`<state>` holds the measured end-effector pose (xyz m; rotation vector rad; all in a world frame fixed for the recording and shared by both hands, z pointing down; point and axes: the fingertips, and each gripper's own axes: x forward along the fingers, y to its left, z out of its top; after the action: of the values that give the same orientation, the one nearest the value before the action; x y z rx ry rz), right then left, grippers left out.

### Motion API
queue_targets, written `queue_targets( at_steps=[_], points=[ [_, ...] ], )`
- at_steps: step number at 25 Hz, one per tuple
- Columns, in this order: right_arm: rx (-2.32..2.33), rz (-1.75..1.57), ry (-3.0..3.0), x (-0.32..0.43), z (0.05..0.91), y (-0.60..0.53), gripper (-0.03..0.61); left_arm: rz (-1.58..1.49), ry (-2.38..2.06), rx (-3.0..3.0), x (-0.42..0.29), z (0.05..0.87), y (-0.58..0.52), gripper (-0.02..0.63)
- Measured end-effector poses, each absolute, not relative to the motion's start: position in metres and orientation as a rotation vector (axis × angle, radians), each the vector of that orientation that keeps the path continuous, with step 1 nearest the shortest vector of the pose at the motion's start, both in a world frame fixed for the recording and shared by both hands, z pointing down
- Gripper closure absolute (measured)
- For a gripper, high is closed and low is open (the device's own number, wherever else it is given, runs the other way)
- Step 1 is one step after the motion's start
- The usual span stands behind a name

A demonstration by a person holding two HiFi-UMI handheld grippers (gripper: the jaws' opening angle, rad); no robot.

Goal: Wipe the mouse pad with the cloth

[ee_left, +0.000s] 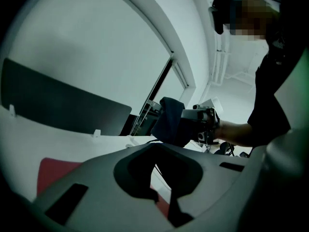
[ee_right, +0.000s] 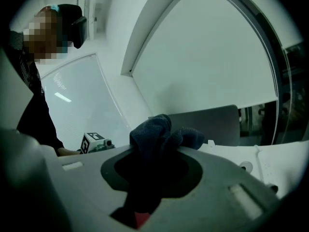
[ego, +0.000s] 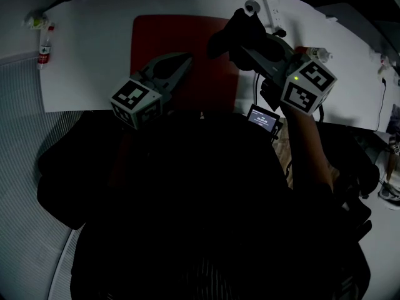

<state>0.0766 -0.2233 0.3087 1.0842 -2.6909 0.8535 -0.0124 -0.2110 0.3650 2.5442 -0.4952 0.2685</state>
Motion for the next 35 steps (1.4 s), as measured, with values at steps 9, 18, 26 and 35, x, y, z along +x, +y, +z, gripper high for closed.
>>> queue_targets(
  at_steps=[9,18,26,35],
  points=[
    [1.08,1.002,-2.673,0.082,0.346,-0.221,0.488,0.405,-0.486,2.472,-0.003,0.41,-0.196,0.607],
    [1.097,1.055,-2.61,0.082,0.372,-0.221,0.488,0.533,-0.489,2.379,-0.011,0.47,-0.191,0.607],
    [1.071,1.122,-2.585,0.078,0.396,-0.224,0.488,0.735,-0.488,2.336,-0.02,0.537,-0.193,0.607],
    [1.044,1.159,-2.526,0.074,0.424,-0.224,0.488,1.086,-0.397,2.263,-0.028,0.616,-0.17,0.607]
  ],
)
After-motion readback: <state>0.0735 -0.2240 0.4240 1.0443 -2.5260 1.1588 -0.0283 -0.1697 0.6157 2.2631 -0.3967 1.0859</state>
